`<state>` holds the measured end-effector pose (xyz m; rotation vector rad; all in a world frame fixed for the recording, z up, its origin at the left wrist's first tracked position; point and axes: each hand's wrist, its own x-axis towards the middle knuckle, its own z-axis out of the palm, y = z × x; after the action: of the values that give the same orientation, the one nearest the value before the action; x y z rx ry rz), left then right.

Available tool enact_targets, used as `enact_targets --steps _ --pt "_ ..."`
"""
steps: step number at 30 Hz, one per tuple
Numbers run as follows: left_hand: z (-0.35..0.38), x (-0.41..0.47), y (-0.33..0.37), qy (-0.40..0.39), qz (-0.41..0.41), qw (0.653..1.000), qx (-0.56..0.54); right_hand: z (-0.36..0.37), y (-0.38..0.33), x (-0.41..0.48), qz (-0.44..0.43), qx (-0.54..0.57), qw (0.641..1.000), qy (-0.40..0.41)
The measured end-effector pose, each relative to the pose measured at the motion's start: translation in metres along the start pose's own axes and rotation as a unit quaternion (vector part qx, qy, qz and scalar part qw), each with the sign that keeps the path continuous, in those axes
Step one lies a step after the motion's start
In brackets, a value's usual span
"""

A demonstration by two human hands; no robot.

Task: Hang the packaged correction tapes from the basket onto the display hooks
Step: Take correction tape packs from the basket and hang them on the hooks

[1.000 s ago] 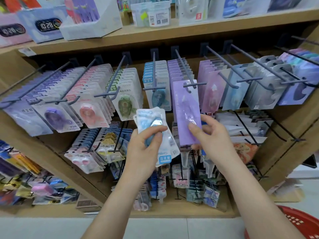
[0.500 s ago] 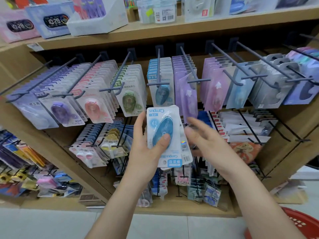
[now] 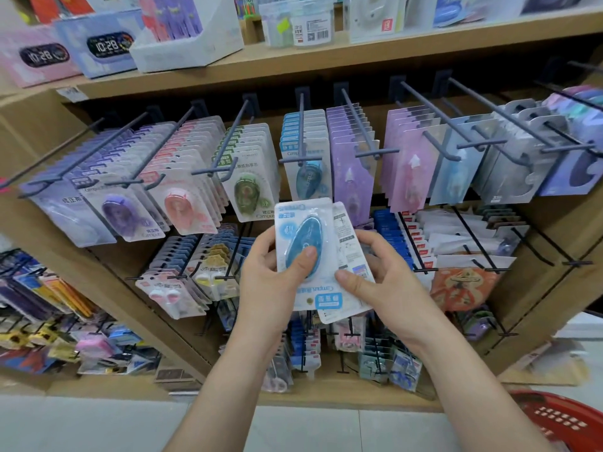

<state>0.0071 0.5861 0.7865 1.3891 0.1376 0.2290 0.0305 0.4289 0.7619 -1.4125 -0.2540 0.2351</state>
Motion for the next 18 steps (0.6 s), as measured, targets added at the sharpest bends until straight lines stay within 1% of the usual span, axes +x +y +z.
enact_targets --steps 2,3,5,6,8,9,10,11,12,13,14,15,16,18 --pt "-0.003 0.002 0.002 0.016 0.010 1.000 0.021 -0.004 0.001 0.000 -0.002 0.003 1.000 0.002" --pt "-0.007 0.003 0.004 0.024 0.023 0.998 0.049 -0.007 0.002 0.000 -0.005 -0.009 1.000 0.009" --pt "-0.020 0.005 0.010 0.019 0.045 0.991 0.127 -0.013 0.004 0.001 -0.020 -0.078 0.996 0.041" --pt "-0.028 0.006 0.015 -0.010 0.040 0.986 0.161 -0.016 0.004 0.002 -0.023 -0.109 0.992 0.057" --pt "-0.040 0.008 0.024 -0.128 0.004 0.968 0.217 -0.019 0.001 0.004 -0.030 -0.132 0.988 0.076" --pt "-0.043 0.009 0.028 -0.191 -0.007 0.947 0.259 -0.018 -0.002 0.004 -0.032 -0.124 0.990 0.064" --pt "-0.042 0.009 0.032 -0.242 -0.012 0.921 0.304 -0.017 -0.005 0.005 -0.036 -0.121 0.991 0.036" --pt "-0.039 0.009 0.036 -0.278 -0.013 0.900 0.335 -0.016 -0.007 0.005 -0.042 -0.137 0.990 0.000" --pt "-0.035 0.010 0.038 -0.298 -0.011 0.888 0.350 -0.015 -0.007 0.004 -0.040 -0.165 0.985 -0.028" --pt "-0.032 0.011 0.041 -0.297 -0.006 0.885 0.358 -0.016 -0.005 0.004 -0.033 -0.179 0.982 -0.040" --pt "-0.029 0.013 0.043 -0.280 0.005 0.889 0.362 -0.016 -0.002 0.005 -0.026 -0.163 0.986 -0.034" --pt "-0.029 0.016 0.045 -0.249 0.016 0.902 0.353 -0.017 0.000 0.006 -0.026 -0.126 0.992 -0.016" --pt "-0.030 0.019 0.047 -0.213 0.025 0.922 0.322 -0.017 0.002 0.005 -0.030 -0.078 0.996 0.010" --pt "-0.031 0.023 0.048 -0.131 0.033 0.966 0.220 -0.016 0.007 0.005 -0.027 0.027 0.997 0.060"
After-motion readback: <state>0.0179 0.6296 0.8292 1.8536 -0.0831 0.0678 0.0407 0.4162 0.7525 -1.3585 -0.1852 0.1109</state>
